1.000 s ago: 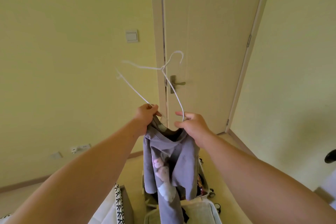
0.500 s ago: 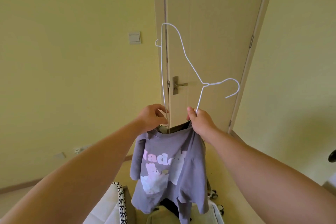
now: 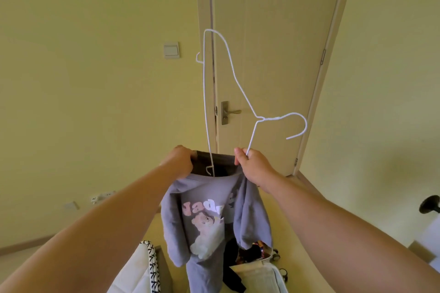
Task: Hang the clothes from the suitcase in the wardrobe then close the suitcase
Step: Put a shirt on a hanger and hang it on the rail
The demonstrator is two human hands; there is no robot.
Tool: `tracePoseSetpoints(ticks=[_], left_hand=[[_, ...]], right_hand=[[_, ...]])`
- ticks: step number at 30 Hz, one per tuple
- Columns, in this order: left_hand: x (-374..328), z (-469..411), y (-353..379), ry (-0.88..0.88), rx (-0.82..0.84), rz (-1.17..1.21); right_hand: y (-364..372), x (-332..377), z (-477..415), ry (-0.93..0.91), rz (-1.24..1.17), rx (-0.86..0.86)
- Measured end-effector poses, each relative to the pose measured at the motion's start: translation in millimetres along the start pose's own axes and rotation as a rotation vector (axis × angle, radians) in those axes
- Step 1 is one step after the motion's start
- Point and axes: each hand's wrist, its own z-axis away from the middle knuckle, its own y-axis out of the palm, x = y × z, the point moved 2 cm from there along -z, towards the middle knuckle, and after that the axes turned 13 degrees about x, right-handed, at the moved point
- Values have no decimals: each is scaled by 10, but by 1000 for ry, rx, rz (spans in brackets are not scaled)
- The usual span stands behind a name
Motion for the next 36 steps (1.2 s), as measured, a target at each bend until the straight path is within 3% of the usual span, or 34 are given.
tracePoseSetpoints(ticks=[3, 7, 9, 13, 17, 24, 27, 32, 34, 36], left_hand=[[-73, 52, -83, 115, 29, 254], [-128, 44, -179, 237, 41, 814], [-143, 17, -195, 242, -16, 904], [-126, -38, -174, 116, -176, 771], [-36, 22, -205, -11, -145, 663], [-31, 28, -145, 310, -83, 918], [-105, -37, -66, 289, -69, 726], [-119, -90, -35, 171, -134, 415], [-119, -80, -41, 187, -95, 317], [-104, -32, -62, 223, -58, 175]], right_hand=[[0, -75, -42, 28, 127, -23], [6, -219, -69, 15, 271, 29], [21, -274, -74, 27, 275, 29], [45, -320, -74, -8, 193, -9], [47, -345, -74, -60, 94, -49], [-29, -519, -121, 12, 233, -38], [-32, -481, -92, 65, 183, -81], [132, -219, -3, 68, -282, 120], [135, -202, -22, 156, -402, 20], [86, -183, -34, 243, -358, -106]])
